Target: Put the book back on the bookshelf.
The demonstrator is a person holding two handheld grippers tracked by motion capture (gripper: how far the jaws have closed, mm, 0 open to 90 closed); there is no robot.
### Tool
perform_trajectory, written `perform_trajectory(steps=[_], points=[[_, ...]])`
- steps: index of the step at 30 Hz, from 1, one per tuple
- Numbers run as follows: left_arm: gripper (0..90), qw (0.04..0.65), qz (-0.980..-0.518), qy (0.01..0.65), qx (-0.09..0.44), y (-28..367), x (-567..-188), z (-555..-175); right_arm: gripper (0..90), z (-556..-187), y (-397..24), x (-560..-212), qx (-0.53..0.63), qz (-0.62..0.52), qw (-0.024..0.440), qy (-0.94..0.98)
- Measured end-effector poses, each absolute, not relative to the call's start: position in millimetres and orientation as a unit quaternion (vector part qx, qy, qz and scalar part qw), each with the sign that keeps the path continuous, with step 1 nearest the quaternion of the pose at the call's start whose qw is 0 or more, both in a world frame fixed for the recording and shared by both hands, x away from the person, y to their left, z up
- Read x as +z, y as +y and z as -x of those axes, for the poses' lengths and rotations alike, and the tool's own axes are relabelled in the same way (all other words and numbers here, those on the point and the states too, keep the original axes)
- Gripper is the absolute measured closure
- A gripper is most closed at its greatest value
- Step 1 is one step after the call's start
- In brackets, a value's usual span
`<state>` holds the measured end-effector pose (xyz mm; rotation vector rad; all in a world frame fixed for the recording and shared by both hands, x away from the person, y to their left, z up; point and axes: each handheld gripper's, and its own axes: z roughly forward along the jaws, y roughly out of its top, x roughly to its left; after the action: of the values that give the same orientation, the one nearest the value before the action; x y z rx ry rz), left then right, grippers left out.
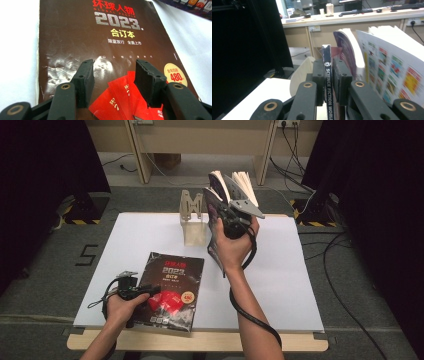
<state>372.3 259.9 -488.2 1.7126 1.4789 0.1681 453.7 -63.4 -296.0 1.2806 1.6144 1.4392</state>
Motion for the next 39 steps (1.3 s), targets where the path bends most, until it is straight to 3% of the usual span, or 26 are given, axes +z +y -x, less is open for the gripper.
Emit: perform_trajectory(steps=[15,27,35,39], points=[[48.4,0.422,-0.683,0.592,0.066,259,-488,-372,78.1,-432,-83,-308,0.526,-0.497,0.302,0.62],[48.5,0.422,-0.685,0.591,0.064,259,-488,-372,70.9,-447,-87,-306,0.476,-0.516,0.27,0.659],[48.5,0.424,-0.685,0.59,0.065,258,-489,-373,83.4,-452,-89,-296,0.432,-0.519,0.28,0.683],[48.6,0.425,-0.684,0.59,0.065,258,-489,-373,84.5,-450,-92,-290,0.45,-0.511,0.276,0.678]])
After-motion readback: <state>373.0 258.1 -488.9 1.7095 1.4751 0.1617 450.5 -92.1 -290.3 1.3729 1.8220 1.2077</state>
